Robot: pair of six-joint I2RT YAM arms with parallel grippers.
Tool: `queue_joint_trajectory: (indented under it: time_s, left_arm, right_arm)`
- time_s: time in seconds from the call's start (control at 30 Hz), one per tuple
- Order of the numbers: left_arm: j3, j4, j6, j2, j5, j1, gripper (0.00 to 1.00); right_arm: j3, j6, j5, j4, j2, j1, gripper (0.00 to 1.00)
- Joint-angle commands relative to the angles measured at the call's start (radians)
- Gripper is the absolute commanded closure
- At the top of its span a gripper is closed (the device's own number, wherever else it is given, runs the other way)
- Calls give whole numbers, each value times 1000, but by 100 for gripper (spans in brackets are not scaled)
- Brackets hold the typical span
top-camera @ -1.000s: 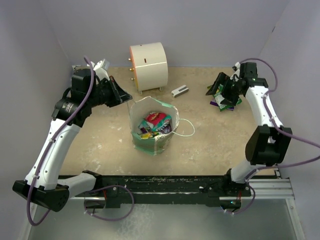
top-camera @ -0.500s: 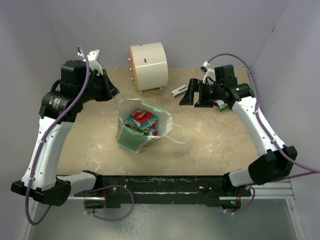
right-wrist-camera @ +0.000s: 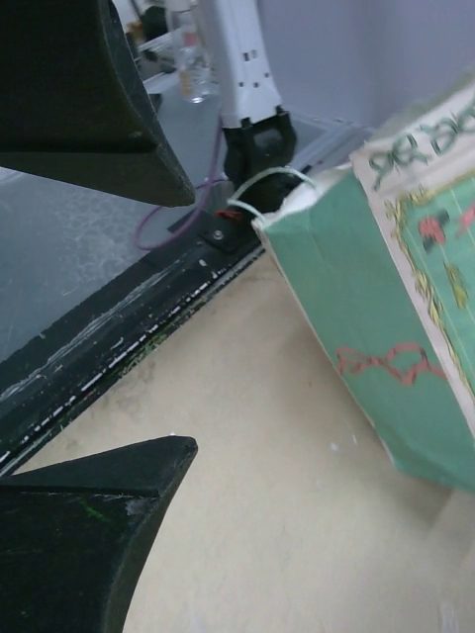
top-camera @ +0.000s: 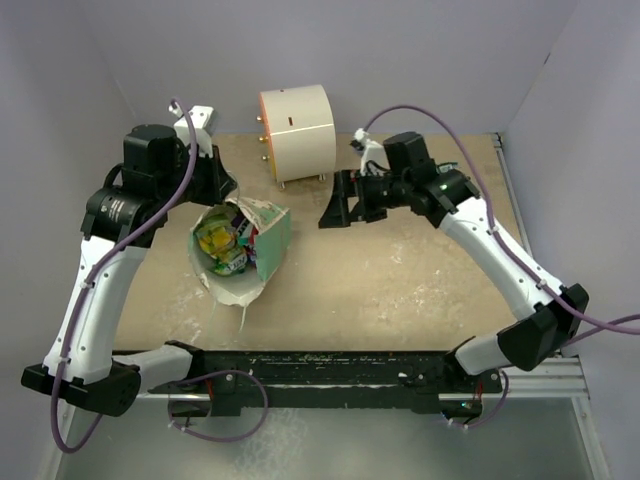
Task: Take the snacks out of the paper bag
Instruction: Adjust the paper bag at the center of the board, then take out the snack from the paper bag.
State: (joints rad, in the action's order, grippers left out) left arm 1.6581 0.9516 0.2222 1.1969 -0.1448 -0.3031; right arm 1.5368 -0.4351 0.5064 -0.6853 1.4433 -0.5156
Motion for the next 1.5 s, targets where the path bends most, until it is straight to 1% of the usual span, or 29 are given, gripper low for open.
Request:
queue_joint_trajectory:
  time_s: [0.0,0.13,0.23,0.33,0.4,0.5,0.57,0.6,0.63,0.67,0.77,0.87,0.97,1.03,1.17,1.3,1.4,1.47]
  left_arm:
    - [-20,-106,37,-39,-169,0,100]
    - [-52,-90,96,-46,-249,0,100]
    - [-97,-109,147,-68,-318,0,100]
    - [-144,-135,180,-102,-342,0,100]
    - [-163,-138,186,-122,-330,1,100]
    - [-173,-142,199,-132,-331,0,100]
    - [-174,-147,212,-130,-349,1,100]
    - [-172,-149,215,-129,-355,1,100]
    - [-172,-149,218,-127,-358,1,100]
    - [-172,-149,221,-126,-358,1,100]
    - [-173,-149,229,-126,-360,1,100]
    - [-175,-146,243,-127,-359,-1,100]
    - [-175,-146,257,-130,-363,0,100]
    - [-176,-143,266,-134,-357,0,100]
    - [-179,-142,283,-138,-350,1,100]
    - [-181,-142,304,-144,-344,0,100]
    - [-182,-141,318,-148,-339,0,100]
    - [-182,-137,322,-148,-337,0,100]
  right_arm:
    - [-7,-4,-35,146,14,-136,1]
    - [-21,19,-73,225,22,-235,3]
    - [-61,38,-114,311,-5,-307,5]
    - [-146,82,-223,426,-67,-394,6]
    - [-232,139,-242,528,-104,-449,11]
    - [-379,303,-271,738,-182,-575,19]
    - [-453,413,-318,859,-203,-650,21]
    - [-474,452,-315,905,-198,-668,21]
    - [-475,497,-290,923,-182,-679,22]
    - [-465,537,-287,923,-156,-691,26]
    - [-437,616,-360,931,-74,-710,36]
    - [-458,648,-456,1032,-25,-713,43]
    - [-465,691,-467,1083,23,-712,51]
    - [-471,708,-489,1111,58,-712,54]
    - [-491,747,-506,1153,102,-712,56]
    - [-496,759,-490,1183,143,-712,56]
    - [-497,724,-480,1219,173,-713,53]
    - [-497,696,-477,1246,198,-713,52]
